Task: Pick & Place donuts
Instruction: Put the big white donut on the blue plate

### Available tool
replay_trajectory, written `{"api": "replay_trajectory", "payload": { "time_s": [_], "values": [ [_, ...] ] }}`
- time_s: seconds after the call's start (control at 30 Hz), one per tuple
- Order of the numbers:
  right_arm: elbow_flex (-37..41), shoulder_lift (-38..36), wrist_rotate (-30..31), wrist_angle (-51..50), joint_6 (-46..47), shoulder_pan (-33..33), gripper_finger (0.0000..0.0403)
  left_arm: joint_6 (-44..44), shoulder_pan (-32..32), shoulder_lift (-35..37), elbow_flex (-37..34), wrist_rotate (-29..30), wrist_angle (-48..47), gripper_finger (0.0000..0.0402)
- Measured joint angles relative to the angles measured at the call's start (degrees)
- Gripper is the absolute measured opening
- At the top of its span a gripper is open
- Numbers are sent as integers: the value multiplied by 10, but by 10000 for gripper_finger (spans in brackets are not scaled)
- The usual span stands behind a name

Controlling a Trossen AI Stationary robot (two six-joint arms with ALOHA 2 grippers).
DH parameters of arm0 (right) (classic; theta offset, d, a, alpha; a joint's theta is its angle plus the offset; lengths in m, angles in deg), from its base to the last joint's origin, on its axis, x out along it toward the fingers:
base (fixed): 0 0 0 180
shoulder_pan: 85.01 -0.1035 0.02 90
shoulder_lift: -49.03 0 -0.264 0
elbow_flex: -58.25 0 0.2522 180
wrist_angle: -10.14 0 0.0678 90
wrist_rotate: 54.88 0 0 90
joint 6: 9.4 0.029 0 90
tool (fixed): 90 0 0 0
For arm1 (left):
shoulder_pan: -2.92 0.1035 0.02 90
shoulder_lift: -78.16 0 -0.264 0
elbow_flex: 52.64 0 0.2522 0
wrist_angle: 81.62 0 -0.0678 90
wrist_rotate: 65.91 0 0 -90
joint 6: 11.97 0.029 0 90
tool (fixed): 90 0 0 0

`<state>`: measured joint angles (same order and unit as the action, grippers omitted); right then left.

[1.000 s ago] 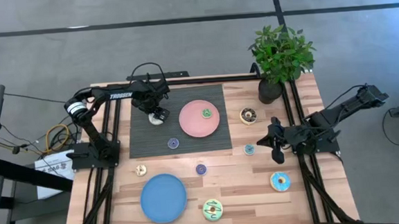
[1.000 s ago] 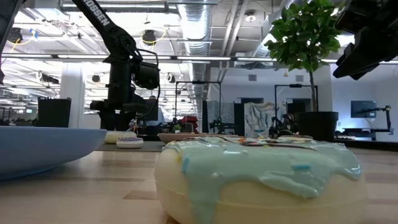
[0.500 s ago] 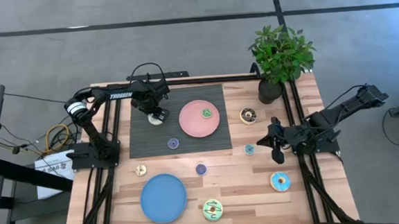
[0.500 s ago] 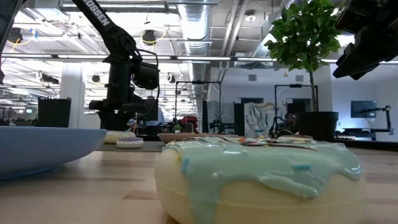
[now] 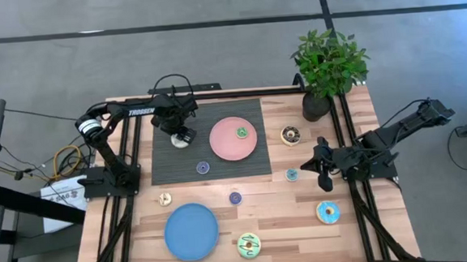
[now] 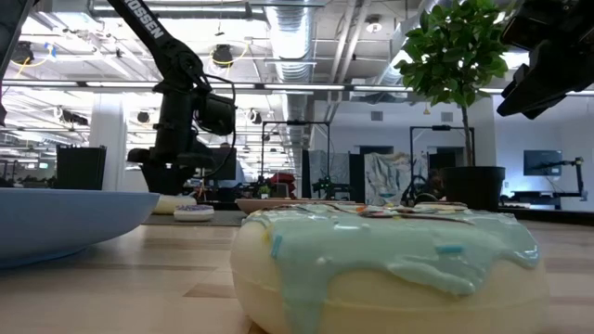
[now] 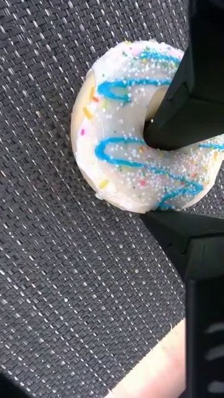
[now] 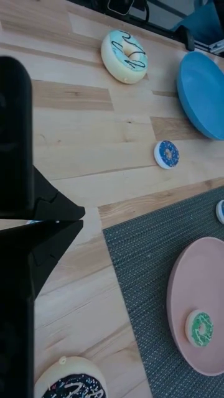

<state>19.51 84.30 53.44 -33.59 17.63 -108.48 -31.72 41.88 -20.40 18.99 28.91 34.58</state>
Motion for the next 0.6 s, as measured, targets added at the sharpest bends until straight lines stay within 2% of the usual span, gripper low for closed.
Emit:
{"api": "replay_trajectory", "payload": {
  "time_s": [0.3, 0.47, 0.6],
  "values": [
    [0, 0, 0, 0, 0, 0, 0, -14, -19, 14, 47, -7, -68, 153],
    [0, 0, -2, 0, 0, 0, 0, -63, -56, 74, 73, -4, -84, 153],
    [0, 0, -2, 0, 0, 0, 0, -129, -110, 143, 76, 1, -90, 153]
  ]
}}
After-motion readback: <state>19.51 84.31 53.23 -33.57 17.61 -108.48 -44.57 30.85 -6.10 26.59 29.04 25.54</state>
